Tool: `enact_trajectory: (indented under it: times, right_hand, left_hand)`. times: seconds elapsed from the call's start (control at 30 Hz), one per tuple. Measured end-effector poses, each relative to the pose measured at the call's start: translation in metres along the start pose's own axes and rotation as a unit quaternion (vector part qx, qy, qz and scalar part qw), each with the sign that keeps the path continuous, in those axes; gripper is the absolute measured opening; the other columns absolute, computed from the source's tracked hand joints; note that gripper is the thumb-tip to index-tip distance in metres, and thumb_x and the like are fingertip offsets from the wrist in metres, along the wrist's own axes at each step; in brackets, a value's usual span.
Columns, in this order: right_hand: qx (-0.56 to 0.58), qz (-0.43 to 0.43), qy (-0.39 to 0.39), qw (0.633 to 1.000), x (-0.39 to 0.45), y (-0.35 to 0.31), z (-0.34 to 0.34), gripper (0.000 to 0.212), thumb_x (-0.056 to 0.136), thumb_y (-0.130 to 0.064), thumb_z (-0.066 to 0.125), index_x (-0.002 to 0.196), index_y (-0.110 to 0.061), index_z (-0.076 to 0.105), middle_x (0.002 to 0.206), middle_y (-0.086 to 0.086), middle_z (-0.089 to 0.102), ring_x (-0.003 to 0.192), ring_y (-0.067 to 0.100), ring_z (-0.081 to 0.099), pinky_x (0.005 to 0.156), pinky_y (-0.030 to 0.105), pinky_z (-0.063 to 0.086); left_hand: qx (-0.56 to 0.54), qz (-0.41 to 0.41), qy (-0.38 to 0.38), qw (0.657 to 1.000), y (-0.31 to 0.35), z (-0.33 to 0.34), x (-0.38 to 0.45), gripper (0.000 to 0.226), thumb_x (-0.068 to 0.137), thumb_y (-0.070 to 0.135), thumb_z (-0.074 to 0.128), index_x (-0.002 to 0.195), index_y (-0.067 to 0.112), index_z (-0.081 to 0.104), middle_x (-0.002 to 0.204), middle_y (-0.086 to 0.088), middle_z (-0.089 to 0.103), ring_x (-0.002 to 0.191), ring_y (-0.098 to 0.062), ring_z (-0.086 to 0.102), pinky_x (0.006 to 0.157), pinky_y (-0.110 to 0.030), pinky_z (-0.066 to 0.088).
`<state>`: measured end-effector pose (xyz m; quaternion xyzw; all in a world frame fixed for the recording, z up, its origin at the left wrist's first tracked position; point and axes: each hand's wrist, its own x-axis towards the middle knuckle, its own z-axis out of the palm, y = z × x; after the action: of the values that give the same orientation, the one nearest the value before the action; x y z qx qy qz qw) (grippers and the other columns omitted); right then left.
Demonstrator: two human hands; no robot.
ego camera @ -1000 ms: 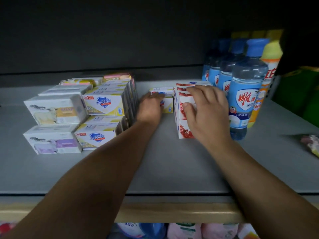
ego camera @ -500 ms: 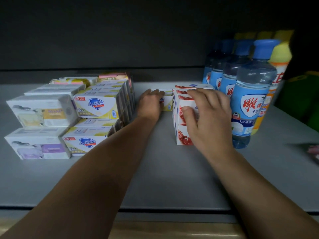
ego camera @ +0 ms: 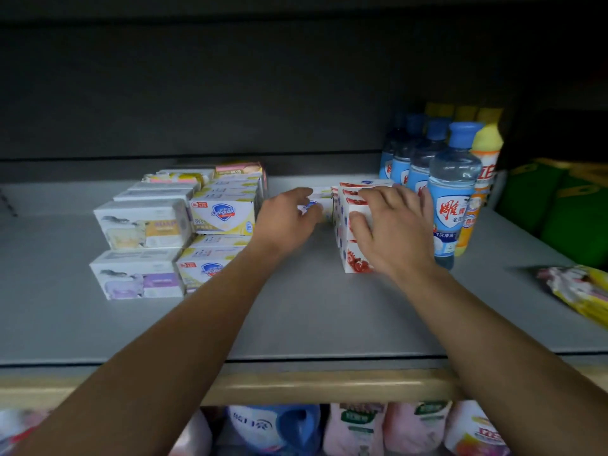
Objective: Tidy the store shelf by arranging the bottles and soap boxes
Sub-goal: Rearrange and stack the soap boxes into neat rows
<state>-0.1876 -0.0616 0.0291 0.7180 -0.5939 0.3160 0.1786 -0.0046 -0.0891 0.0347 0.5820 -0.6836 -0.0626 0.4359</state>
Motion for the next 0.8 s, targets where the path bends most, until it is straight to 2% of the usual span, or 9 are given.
enact_trajectory:
  times: [0.07,0.13,0.2,0.27,0.4,0.53,0.67,0.8]
  right_hand:
    - [-0.006,0.003,0.005,1.0,0.001,-0.009,-0.011,0.047,0.097,-0.046,0.041,0.132,-0.02,0.056,0.135,0.001,0.055,0.135,0.027,0.037,0.119,0.05,0.012]
    - [0.039,-0.019,0.038,0.998,-0.003,-0.026,-0.021,0.044,0.093,-0.041,0.048,0.125,-0.015,0.062,0.127,0.006,0.059,0.126,0.031,0.044,0.115,0.048,0.022]
    - [0.115,-0.058,0.041,0.991,-0.013,-0.05,-0.023,0.04,0.089,-0.034,0.054,0.12,-0.011,0.064,0.12,0.009,0.062,0.114,0.034,0.05,0.105,0.042,0.033]
    - [0.157,-0.09,-0.011,0.983,-0.025,-0.078,-0.017,0.038,0.089,-0.03,0.059,0.122,-0.012,0.063,0.121,0.009,0.061,0.113,0.033,0.049,0.1,0.039,0.036]
    - [0.183,-0.108,-0.108,0.971,-0.042,-0.128,0.01,0.047,0.091,-0.033,0.059,0.136,-0.019,0.056,0.131,0.002,0.055,0.12,0.028,0.046,0.102,0.036,0.037]
    - [0.178,-0.1,-0.149,0.968,-0.052,-0.156,0.032,0.054,0.092,-0.034,0.059,0.144,-0.027,0.048,0.141,-0.003,0.045,0.123,0.027,0.041,0.105,0.037,0.037]
    - [0.227,-0.083,-0.082,0.967,-0.061,-0.162,0.041,0.045,0.086,-0.018,0.068,0.131,-0.021,0.061,0.139,0.002,0.049,0.126,0.027,0.04,0.106,0.034,0.034]
    - [0.276,-0.094,-0.021,0.956,-0.066,-0.162,0.043,0.031,0.081,-0.004,0.071,0.109,-0.016,0.067,0.114,0.0,0.06,0.108,0.024,0.05,0.09,0.021,0.034]
  left_hand:
    - [-0.037,0.016,0.023,0.999,-0.002,-0.027,-0.027,0.034,0.089,0.034,0.062,0.12,0.021,0.066,0.105,0.006,0.073,0.094,-0.004,0.068,0.092,-0.023,0.05]
    - [-0.049,0.027,0.044,0.997,-0.01,-0.054,-0.052,0.03,0.086,0.036,0.062,0.111,0.022,0.07,0.092,0.013,0.071,0.082,0.005,0.065,0.08,-0.013,0.051]
    - [-0.039,0.021,0.065,0.997,-0.026,-0.079,-0.073,0.027,0.085,0.036,0.063,0.106,0.023,0.071,0.088,0.014,0.069,0.076,0.0,0.065,0.074,-0.019,0.054]
    - [-0.016,0.004,0.085,0.996,-0.049,-0.1,-0.091,0.023,0.086,0.027,0.067,0.107,0.02,0.071,0.093,0.008,0.071,0.077,-0.01,0.067,0.074,-0.027,0.056]
    - [0.09,0.039,0.121,0.988,-0.086,-0.124,-0.117,0.026,0.086,0.016,0.068,0.111,0.012,0.07,0.102,-0.007,0.071,0.086,-0.027,0.064,0.08,-0.033,0.052]
    - [0.138,0.063,0.128,0.98,-0.104,-0.13,-0.127,0.027,0.082,0.011,0.069,0.109,0.012,0.069,0.104,-0.009,0.069,0.093,-0.035,0.058,0.08,-0.033,0.043]
    - [0.102,0.059,0.113,0.987,-0.113,-0.13,-0.129,0.028,0.083,0.011,0.068,0.111,0.01,0.069,0.11,-0.007,0.066,0.094,-0.032,0.062,0.081,-0.036,0.052]
    - [0.054,0.094,0.092,0.99,-0.113,-0.128,-0.13,0.031,0.083,0.012,0.07,0.114,0.007,0.067,0.112,-0.006,0.063,0.078,-0.022,0.063,0.075,-0.033,0.054]
